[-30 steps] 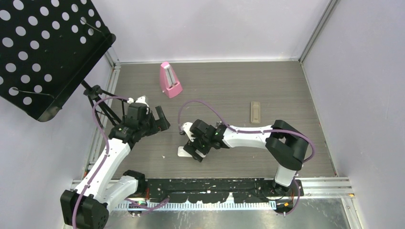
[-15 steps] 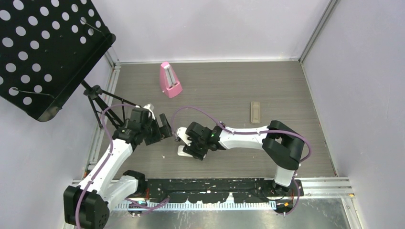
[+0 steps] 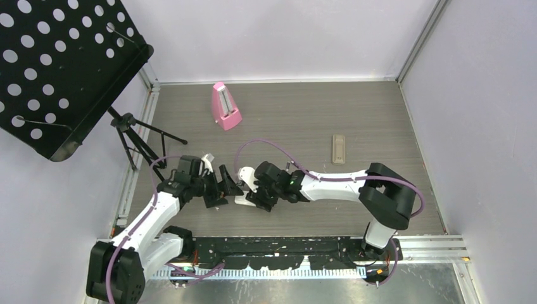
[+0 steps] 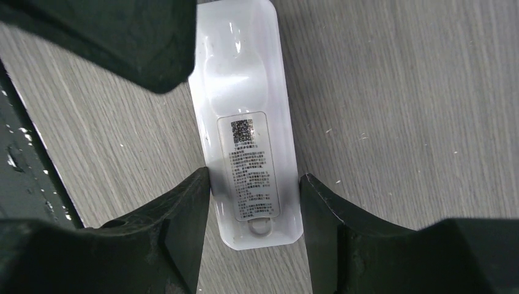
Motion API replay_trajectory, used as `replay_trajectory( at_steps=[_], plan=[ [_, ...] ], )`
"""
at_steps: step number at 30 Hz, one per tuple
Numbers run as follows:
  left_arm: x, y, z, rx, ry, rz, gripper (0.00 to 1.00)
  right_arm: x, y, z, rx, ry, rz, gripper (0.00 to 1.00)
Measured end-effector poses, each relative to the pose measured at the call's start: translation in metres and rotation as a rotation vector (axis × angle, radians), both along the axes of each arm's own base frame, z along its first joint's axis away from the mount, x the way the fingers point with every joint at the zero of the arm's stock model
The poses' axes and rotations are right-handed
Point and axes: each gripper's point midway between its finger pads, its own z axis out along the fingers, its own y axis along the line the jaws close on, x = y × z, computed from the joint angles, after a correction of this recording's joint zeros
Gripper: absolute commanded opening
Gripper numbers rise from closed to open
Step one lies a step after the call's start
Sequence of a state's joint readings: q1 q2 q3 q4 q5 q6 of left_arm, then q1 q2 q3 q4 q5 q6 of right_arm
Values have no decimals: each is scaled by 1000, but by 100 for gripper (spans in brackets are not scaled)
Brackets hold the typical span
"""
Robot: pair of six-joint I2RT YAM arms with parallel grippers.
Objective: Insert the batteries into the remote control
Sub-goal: Pick up the remote control from the center of the board.
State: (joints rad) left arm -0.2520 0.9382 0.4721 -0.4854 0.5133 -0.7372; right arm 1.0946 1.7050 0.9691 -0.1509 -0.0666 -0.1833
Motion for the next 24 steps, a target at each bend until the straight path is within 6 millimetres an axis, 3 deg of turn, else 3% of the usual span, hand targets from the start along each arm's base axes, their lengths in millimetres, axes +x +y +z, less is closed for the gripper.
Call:
replay_trajectory(
  at_steps=[9, 24],
  plan=[
    [-1, -12, 2, -81, 15, -24, 82, 1, 10, 30, 127, -4, 1, 28],
    [10, -20, 0, -159, 5, 33, 56, -2, 6, 40, 184, 47, -7, 28]
  ],
)
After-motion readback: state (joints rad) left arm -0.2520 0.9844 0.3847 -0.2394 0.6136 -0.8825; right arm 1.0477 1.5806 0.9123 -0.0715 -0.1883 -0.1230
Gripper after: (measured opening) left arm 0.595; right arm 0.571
